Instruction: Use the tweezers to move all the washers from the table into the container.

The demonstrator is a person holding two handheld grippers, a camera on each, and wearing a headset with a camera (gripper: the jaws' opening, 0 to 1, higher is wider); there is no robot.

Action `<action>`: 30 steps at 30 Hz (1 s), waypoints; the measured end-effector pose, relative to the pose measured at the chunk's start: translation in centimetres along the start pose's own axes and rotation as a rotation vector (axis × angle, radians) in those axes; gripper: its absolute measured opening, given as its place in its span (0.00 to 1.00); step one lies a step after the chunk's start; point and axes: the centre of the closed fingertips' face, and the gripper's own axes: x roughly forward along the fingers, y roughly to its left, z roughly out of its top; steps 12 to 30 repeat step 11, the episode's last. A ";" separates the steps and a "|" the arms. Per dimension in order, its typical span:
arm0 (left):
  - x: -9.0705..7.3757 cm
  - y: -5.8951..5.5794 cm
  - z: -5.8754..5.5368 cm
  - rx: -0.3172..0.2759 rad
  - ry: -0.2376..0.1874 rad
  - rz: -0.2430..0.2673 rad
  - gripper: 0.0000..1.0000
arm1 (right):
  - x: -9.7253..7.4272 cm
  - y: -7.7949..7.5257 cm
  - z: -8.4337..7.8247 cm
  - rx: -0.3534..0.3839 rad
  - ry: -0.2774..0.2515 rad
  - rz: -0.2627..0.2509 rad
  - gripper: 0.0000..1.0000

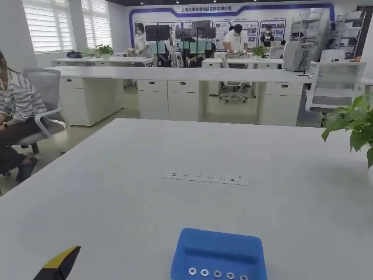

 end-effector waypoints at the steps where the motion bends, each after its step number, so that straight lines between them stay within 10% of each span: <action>1: 0.1 0.0 -0.2 -0.002 0.011 -0.002 0.99 | -0.1 -0.2 0.1 0.005 -0.009 -0.010 0.94; 10: 0.4 -0.7 -1.7 0.063 0.085 -0.030 0.99 | -0.1 -0.8 0.1 0.008 -0.012 -0.039 0.97; 30: 0.4 -0.7 -1.7 0.060 0.085 -0.031 0.99 | -0.1 -0.8 0.1 0.006 -0.010 -0.039 0.97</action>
